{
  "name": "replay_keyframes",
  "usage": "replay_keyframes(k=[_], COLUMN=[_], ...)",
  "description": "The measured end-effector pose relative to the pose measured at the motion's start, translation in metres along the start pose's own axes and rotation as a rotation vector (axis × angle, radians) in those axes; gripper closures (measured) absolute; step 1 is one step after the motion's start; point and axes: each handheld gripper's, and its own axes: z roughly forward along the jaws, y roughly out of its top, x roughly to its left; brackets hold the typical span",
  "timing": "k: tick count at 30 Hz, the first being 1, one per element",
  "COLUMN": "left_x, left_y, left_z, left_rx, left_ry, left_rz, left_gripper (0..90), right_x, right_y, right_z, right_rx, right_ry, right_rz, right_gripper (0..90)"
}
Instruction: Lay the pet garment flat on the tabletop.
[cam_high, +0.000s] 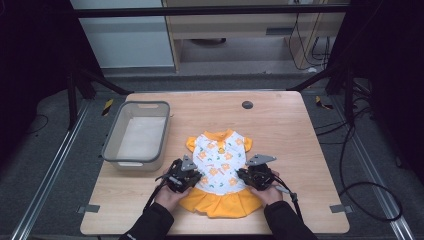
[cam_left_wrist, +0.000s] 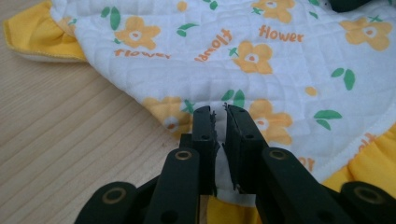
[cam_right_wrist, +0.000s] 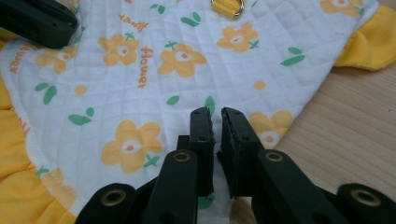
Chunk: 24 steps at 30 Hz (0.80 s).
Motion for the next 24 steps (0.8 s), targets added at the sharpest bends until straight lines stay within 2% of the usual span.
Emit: replay_keyframes(k=[5, 9, 10, 11, 13, 16, 21, 24], left_x=[-0.002, -0.003, -0.002, -0.001, 0.000, 0.000, 0.001, 0.002], left_y=[-0.003, -0.004, -0.004, -0.003, -0.003, -0.003, -0.010, -0.018], left_z=[0.001, -0.001, -0.002, -0.005, -0.011, -0.023, -0.044, -0.055], left_rx=[-0.021, -0.031, -0.032, -0.038, -0.057, -0.087, -0.123, -0.143], left_ry=[0.016, 0.047, 0.042, 0.023, 0.008, 0.000, -0.002, 0.000], left_rz=[-0.002, 0.003, -0.003, -0.012, -0.006, -0.019, -0.019, -0.019], left_gripper=[80.8, 73.0, 70.0, 66.7, 62.2, 57.1, 49.5, 44.8], right_x=[0.000, -0.001, -0.002, -0.002, -0.003, -0.005, -0.012, -0.018], right_y=[-0.002, -0.003, -0.003, -0.002, -0.002, -0.002, -0.007, -0.010], right_z=[-0.002, -0.004, -0.006, -0.008, -0.014, -0.026, -0.046, -0.055], right_rx=[0.006, 0.001, -0.003, -0.009, -0.030, -0.049, -0.083, -0.102], right_ry=[-0.016, -0.024, -0.024, -0.020, -0.016, -0.030, -0.067, -0.077], right_rz=[-0.010, -0.003, -0.004, 0.000, 0.004, 0.005, -0.001, 0.023], right_gripper=[83.1, 81.6, 80.9, 79.6, 76.4, 73.0, 66.2, 58.8])
